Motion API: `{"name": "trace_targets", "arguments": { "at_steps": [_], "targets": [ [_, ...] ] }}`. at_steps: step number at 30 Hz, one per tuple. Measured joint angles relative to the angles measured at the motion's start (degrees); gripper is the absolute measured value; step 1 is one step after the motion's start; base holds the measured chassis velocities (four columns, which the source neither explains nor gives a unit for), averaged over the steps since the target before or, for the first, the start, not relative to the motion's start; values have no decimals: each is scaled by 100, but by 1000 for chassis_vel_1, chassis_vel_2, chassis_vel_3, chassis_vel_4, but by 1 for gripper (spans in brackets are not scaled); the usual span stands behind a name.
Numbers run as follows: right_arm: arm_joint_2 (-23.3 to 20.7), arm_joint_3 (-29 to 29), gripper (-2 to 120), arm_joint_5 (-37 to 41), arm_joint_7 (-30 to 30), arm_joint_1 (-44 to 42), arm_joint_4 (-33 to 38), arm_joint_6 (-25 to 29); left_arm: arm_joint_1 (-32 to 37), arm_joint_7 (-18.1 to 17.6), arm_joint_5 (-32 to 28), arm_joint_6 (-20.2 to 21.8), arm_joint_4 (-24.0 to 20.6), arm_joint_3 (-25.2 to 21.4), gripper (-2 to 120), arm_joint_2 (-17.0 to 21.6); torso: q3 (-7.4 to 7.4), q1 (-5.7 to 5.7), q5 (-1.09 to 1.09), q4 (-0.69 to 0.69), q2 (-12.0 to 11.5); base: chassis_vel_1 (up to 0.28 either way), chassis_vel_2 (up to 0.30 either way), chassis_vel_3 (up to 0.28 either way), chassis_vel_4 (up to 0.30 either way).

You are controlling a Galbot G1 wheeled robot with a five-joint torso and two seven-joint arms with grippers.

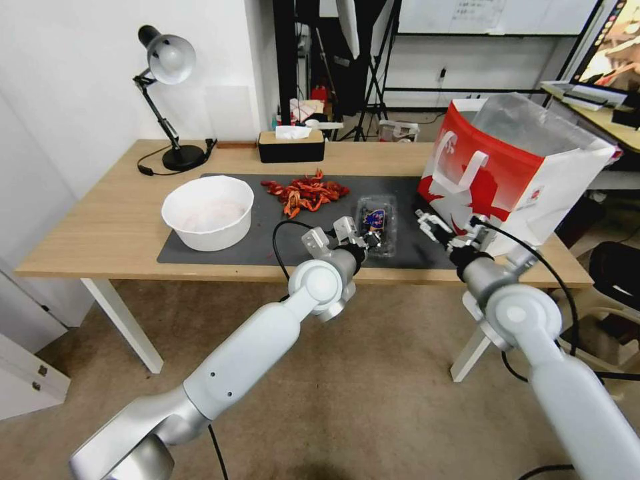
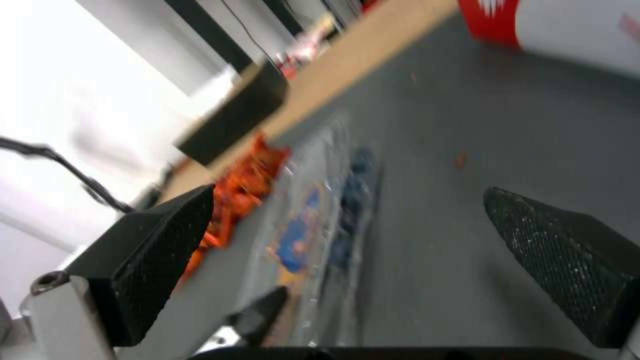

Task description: Close the takeout container lid, then place the container into the takeout bag.

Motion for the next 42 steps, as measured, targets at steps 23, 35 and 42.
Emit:
{"name": "trace_targets", "arguments": {
  "at_steps": [23,35,42],
  "targets": [
    [292,-842,100,1066,1087,1825,-1376,-1722,22,14,39,-46,67,-6,0,-17,-1,-1,-1,0,0,0,0,0,0],
    [523,-975,100,1268,1192,2103,-1760,-1893,38,-1,56,-88,32,-10,0,15,-2,-3,-3,-2,3,0,0,0,0],
    [616,-1010,94,1444,1391,2212,-1860,-2044,88,-9,63,-106,-14,-36,0,27,-3,-3,-3,-3,3,0,0,0,0]
  ]
}}
